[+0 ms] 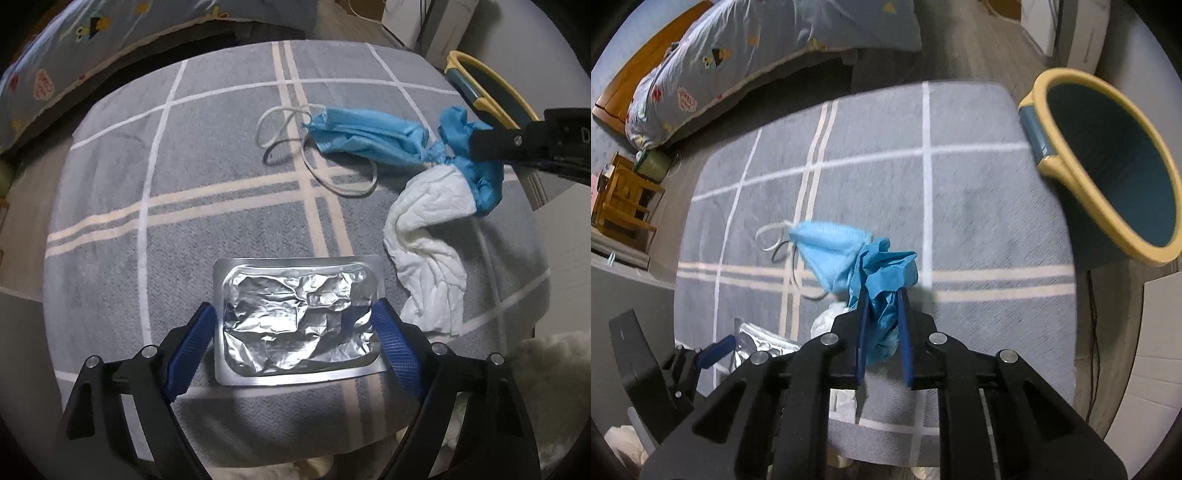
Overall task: Collect trash
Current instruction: 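Grasp the silver foil tray with the left gripper while the right grasps a blue glove-like mask, then carry the blue mask over the bin with the right gripper while the left carries the foil tray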
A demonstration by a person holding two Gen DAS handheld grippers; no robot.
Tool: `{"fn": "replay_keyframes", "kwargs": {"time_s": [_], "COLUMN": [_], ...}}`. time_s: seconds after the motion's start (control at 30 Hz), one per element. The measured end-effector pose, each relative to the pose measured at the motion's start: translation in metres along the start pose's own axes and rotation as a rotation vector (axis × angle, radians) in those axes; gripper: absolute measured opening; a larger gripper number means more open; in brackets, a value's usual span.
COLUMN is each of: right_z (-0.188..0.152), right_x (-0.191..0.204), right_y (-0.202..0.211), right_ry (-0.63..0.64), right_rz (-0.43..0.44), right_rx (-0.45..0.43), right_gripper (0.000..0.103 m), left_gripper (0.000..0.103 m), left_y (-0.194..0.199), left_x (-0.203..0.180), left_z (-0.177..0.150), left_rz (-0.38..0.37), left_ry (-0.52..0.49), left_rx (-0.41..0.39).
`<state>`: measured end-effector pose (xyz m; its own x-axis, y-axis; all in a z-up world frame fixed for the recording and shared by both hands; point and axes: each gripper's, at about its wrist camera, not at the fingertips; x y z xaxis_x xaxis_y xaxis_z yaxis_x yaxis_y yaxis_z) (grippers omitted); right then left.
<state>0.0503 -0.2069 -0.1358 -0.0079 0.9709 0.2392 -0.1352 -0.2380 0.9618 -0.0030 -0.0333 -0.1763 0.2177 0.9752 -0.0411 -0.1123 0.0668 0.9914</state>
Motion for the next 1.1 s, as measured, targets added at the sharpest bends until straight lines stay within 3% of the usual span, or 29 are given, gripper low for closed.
{"fn": "replay_keyframes", "kwargs": {"time_s": [0.03,0.07,0.13,0.3,0.63,0.7,0.77,0.93,0.97,1.0,1.1], "right_z": [0.001,0.002,0.004,0.007,0.007,0.007,0.008,0.010,0.010,0.011,0.013], "right_x": [-0.002,-0.002,-0.004,-0.007,-0.003,-0.001,0.000,-0.002,-0.002,-0.001,0.001], "right_y": [0.003,0.006,0.011,0.015,0.020,0.023,0.026,0.032,0.033,0.036,0.044], "right_ry": [-0.001,-0.002,-0.008,-0.013,0.012,0.020,0.024,0.016,0.016,0.021,0.031], "right_rz": [-0.005,-0.009,-0.005,-0.007,-0.008,-0.007,-0.007,0.002,0.003,0.003,0.005], "right_rx": [-0.007,-0.016,-0.034,-0.042,-0.067,-0.077,-0.087,-0.103,-0.108,-0.117,-0.141], "right_gripper": [0.014,0.014,0.014,0.014,0.014,0.014,0.014,0.014,0.014,0.014,0.014], "left_gripper": [0.084,0.071,0.061,0.058,0.046,0.028,0.021,0.014,0.012,0.002,0.002], "left_y": [0.003,0.007,0.016,0.016,0.023,0.026,0.028,0.041,0.045,0.050,0.063], "left_x": [0.000,0.000,0.005,0.016,0.009,0.010,0.015,0.010,0.008,0.004,-0.005], "left_z": [-0.002,0.000,0.005,0.009,0.013,0.017,0.019,0.020,0.020,0.020,0.018], "left_rz": [0.003,0.003,-0.025,-0.069,-0.015,-0.024,-0.052,-0.083,-0.083,-0.084,-0.098], "left_ry": [-0.001,-0.002,0.011,0.044,-0.013,0.002,0.015,0.009,0.002,-0.013,-0.048], "left_rx": [-0.007,-0.020,-0.044,-0.032,-0.112,-0.124,-0.135,-0.179,-0.192,-0.203,-0.223]}}
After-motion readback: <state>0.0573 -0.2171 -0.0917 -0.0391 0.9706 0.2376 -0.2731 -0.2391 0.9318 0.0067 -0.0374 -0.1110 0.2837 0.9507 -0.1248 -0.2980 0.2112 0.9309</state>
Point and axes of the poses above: each gripper's, at about its wrist camera, not at the fingertips, and y roughly against the way its jaws point, x to its left, z to its top, and after that the axes turned 10 degrees about x, right-handed
